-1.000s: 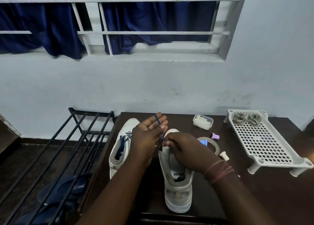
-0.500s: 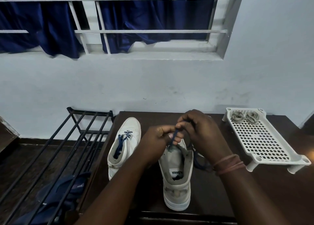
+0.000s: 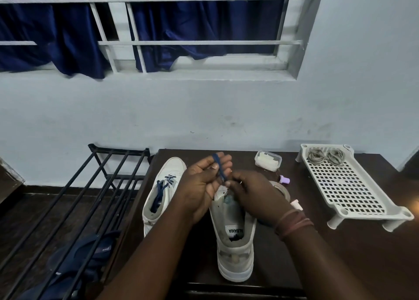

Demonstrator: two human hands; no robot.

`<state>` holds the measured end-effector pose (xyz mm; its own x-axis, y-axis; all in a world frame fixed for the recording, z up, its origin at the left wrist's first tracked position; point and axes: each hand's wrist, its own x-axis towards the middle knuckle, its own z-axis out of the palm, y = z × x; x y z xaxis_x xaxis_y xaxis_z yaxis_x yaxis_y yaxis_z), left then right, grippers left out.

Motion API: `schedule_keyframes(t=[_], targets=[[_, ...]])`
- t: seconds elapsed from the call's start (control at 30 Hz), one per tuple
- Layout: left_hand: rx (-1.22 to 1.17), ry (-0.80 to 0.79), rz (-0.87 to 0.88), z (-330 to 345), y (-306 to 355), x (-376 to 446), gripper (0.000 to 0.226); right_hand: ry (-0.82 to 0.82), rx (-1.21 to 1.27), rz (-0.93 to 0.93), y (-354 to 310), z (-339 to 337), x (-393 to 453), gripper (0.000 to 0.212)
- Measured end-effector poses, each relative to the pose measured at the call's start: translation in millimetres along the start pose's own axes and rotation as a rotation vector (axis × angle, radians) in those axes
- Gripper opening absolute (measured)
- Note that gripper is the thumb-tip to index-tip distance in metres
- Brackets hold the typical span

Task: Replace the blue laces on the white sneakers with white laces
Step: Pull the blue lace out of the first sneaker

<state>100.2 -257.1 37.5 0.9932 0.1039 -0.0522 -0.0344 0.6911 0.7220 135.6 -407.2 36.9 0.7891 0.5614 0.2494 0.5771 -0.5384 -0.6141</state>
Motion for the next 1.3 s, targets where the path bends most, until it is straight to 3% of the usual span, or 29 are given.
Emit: schedule_keyframes(t=[0.07,0.17,0.23,0.3,0.47,0.63,0.73,0.87,0.97,1.07,1.2,1.3], targets=[[0.108,0.084,0.082,0.1,-0.8,1.7,0.031,-0.052,-0.052,-0.047,-2.5,6.2,0.2,0.019],[0.562,0.150,0.165,-2.4,-2.9,0.7,0.032,-0.009,-0.074,-0.092,-5.3,3.3,0.0,0.013],[0.910,0.104,0.239,-7.9,-6.0,0.2,0.030,0.031,-0.060,-0.102,-9.2,-7.4,0.5,0.013],[1.081,0.020,0.263,-10.3,-9.2,-0.8,0.027,0.096,-0.084,-0.110,-13.2,-18.7,2.7,0.014],[0.816,-0.186,0.054,-0.8,-10.7,-7.7,0.028,0.346,0.007,-0.052,-13.2,-37.0,3.7,0.012],[0.362,-0.341,-0.167,0.5,-2.8,-10.5,0.030,0.350,0.336,0.092,-9.7,-32.8,0.4,0.014],[0.165,-0.282,-0.127,3.3,-1.5,-10.2,0.026,0.320,0.387,0.157,-6.7,-20.0,4.1,0.016],[-0.032,-0.125,-0.033,1.2,3.7,-2.1,0.034,0.125,0.154,0.107,-2.1,-6.2,2.9,0.026],[0.063,0.010,0.040,-1.0,2.5,2.5,0.034,-0.031,-0.004,0.048,-5.3,0.7,0.6,0.026],[0.450,0.079,0.092,-1.2,-3.7,1.7,0.032,-0.065,-0.095,-0.023,-11.0,-5.2,1.0,0.021],[0.902,-0.062,0.147,-4.4,-8.0,-3.0,0.030,-0.026,-0.159,-0.092,-16.1,-26.4,1.6,0.012],[0.892,-0.200,0.035,-1.6,-8.0,-6.9,0.024,0.083,-0.098,-0.043,-17.3,-42.9,0.1,0.008]])
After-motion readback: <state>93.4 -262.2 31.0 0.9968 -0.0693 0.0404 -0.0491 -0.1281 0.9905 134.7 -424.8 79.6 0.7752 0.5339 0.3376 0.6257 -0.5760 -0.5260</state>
